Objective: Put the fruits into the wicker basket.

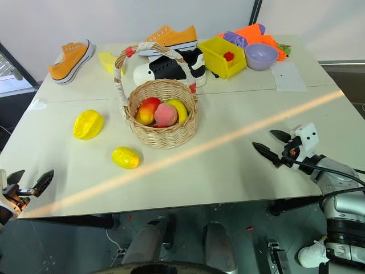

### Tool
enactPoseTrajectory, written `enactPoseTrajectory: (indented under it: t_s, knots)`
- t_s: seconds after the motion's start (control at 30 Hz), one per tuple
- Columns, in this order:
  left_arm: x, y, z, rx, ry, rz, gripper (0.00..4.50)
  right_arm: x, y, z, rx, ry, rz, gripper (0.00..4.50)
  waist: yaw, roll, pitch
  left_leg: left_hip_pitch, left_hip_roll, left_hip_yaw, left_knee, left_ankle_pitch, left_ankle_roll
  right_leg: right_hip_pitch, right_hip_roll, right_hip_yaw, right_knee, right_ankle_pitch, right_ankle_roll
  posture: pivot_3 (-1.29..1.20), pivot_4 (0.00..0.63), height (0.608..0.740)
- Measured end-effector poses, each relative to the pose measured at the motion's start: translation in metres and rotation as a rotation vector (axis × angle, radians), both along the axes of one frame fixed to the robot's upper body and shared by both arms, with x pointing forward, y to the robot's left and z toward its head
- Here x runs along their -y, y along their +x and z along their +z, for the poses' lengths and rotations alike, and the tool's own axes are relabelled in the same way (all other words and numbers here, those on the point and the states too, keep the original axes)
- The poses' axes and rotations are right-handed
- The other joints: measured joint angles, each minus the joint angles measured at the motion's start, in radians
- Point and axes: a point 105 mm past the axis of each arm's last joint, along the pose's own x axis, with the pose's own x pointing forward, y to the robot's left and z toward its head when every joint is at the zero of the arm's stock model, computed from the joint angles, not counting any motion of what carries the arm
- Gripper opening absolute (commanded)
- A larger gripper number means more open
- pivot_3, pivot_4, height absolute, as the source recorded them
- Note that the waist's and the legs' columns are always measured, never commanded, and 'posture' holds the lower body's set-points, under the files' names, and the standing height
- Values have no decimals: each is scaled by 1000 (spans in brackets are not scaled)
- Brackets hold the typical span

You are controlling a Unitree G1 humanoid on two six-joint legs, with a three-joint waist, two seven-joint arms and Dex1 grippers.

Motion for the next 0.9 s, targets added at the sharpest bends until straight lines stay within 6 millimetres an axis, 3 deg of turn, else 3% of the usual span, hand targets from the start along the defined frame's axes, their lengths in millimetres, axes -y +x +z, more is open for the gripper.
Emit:
enactPoseTrajectory:
  t_s: [0.17, 0.37, 0.43, 0.57, 0.77, 0.9]
  knots:
    - [-1, 2, 2, 12, -5, 14, 4500, -1, 4, 3, 18, -20, -7, 4268, 0, 0, 0, -1, 0, 0, 0, 0, 0, -2, 0, 0, -1, 0, 0, 0, 150, 740]
    - [7, 20, 15, 77, -39, 18, 4500, -13, 8, 2, 33, -26, 5, 4268, 5, 0, 0, -1, 0, 0, 0, 0, 0, -3, 0, -1, -2, 0, 0, 0, 150, 740]
    - [18, 33, 23, 100, -36, -21, 4500, -28, 7, 6, 46, -28, 56, 4268, 7, 0, 0, -2, 0, 0, 0, 0, 0, -3, 0, -1, -1, 0, 0, 0, 150, 740]
    - [38, 61, 39, 118, 6, -109, 4500, -72, -5, 32, 88, -15, 229, 4268, 9, 0, 0, -3, 0, 0, 0, 0, 0, -3, 1, -1, 0, 0, 0, 0, 150, 740]
    - [67, 105, 53, 120, 64, -217, 4500, -151, -50, 71, 103, 5, 597, 4268, 10, -1, 0, -4, 0, 0, 0, 0, 0, -5, 1, -1, 0, 0, 1, 0, 150, 740]
    - [76, 124, 52, 87, 104, -243, 4500, -175, -62, 82, 126, 12, 681, 4268, 9, -3, 0, -5, 0, 0, 1, 0, 0, -7, 1, -1, -1, 1, 1, 0, 150, 740]
